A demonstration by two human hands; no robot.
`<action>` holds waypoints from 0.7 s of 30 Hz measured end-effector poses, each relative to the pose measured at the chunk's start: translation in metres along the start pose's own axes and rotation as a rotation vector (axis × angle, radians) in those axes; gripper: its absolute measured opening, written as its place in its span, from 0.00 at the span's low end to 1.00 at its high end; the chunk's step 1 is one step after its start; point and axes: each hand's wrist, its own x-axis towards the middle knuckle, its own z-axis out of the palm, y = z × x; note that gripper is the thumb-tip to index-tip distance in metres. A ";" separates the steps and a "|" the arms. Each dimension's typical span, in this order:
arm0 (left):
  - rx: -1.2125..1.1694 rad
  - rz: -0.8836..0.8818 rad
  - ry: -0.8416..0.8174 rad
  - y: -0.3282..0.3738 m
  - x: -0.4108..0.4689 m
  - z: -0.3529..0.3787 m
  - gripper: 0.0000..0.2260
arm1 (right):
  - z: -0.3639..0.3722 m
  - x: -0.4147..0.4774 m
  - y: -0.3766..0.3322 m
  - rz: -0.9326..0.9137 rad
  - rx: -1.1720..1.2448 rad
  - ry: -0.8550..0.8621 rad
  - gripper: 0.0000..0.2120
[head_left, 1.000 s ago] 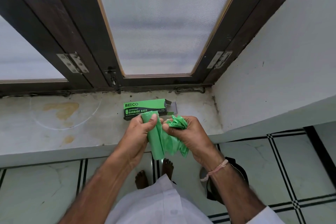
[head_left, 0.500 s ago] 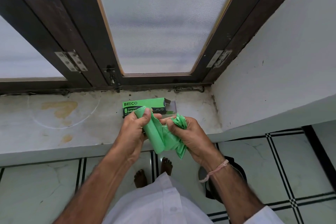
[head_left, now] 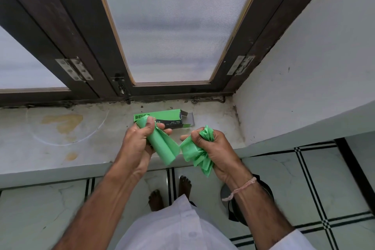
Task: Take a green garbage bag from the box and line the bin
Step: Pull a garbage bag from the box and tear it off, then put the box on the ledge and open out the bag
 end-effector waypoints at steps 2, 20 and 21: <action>-0.022 -0.005 0.002 -0.001 0.001 0.001 0.04 | 0.000 0.000 0.000 0.031 0.053 0.004 0.06; -0.295 -0.027 -0.069 -0.008 -0.005 0.039 0.07 | -0.001 -0.021 -0.002 -0.161 -0.320 -0.020 0.16; -0.315 -0.022 -0.056 -0.009 -0.004 0.040 0.08 | 0.001 -0.023 -0.002 -0.172 -0.335 -0.057 0.20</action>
